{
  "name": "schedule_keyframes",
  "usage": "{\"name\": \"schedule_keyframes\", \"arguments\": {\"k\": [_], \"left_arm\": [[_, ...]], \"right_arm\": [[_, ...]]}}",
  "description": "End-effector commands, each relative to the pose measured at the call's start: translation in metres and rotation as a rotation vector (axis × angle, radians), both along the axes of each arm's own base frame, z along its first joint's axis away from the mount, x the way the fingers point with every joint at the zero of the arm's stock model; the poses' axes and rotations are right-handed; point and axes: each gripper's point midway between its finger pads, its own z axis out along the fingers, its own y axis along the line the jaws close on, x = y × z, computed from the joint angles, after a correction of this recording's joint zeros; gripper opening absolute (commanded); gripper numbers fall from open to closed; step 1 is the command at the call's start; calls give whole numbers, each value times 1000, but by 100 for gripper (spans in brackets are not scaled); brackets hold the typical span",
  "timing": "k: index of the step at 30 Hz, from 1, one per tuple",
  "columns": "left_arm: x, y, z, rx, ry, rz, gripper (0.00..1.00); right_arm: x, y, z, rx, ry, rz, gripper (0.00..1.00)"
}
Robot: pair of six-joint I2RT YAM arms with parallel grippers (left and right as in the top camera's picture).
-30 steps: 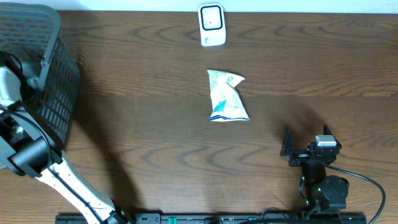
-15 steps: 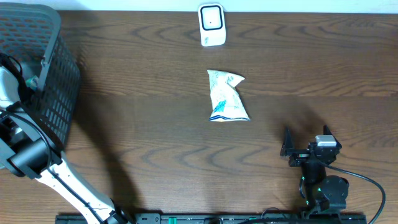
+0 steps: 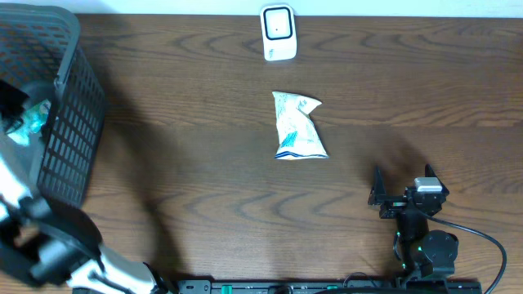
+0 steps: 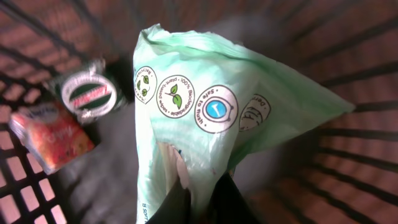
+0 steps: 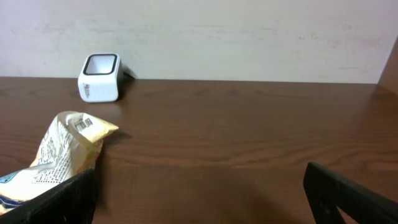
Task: Scan the item barcode
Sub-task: 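Reach the left gripper into the basket and grasp the green wipes pack, then carry the green wipes pack to the scanner and release it beside the snack bag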
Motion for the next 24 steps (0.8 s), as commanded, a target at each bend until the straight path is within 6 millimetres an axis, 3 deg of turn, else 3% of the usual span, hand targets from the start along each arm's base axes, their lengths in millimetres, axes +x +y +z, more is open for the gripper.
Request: {"name": "schedule_keyframes", "arguments": {"k": [1,7,11,17,24], "left_arm": [[1,-24,50,-18,-167,-34,7],[2,-77,124,-82,-443,-175,7],[0,-103,159,-74,-554,-273,7],[2,-149,175,-69,-580,-403,7],[28,-260,170,-52,-538,-868,7]], "right_arm": [[0,0,-1,-8,0,0,99],[0,0,-1,-8,0,0,99],[0,0,-1,-8,0,0,99],[0,0,-1,-8,0,0,99],[0,0,-1,-8,0,0,99]]}}
